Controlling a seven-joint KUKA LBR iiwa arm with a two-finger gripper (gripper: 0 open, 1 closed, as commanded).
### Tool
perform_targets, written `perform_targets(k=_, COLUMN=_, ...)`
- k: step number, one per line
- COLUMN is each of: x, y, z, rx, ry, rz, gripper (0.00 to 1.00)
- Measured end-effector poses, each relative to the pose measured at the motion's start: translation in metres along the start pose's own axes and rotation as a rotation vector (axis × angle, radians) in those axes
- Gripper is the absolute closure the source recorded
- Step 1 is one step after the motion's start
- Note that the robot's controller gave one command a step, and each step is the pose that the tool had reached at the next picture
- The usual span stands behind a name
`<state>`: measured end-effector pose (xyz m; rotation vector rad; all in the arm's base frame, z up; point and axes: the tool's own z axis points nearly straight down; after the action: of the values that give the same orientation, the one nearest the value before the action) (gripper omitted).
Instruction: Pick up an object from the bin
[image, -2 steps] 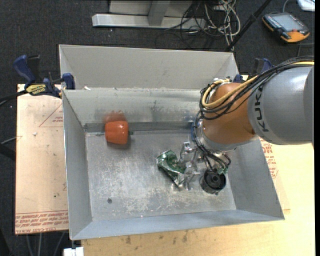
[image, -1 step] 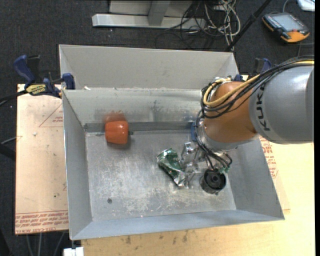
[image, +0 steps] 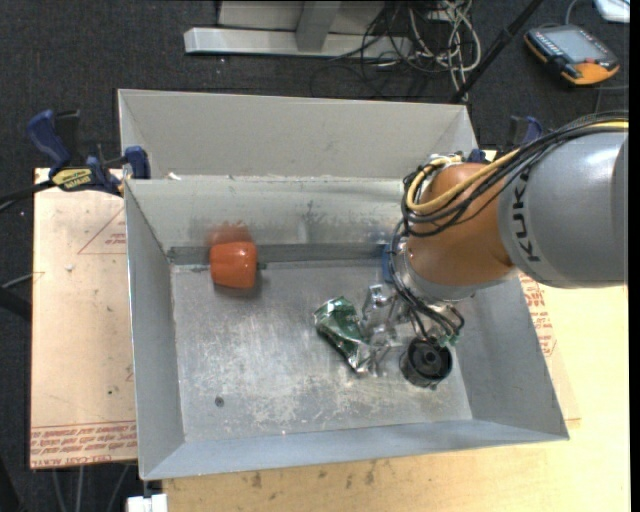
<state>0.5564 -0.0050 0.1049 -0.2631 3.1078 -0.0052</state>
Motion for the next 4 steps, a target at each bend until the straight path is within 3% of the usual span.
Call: perform_targets(k=4, x=0.0, y=0.0002, z=0.0, rx=0.0, ry=0.0, rz=-0.001, gripper=1.0)
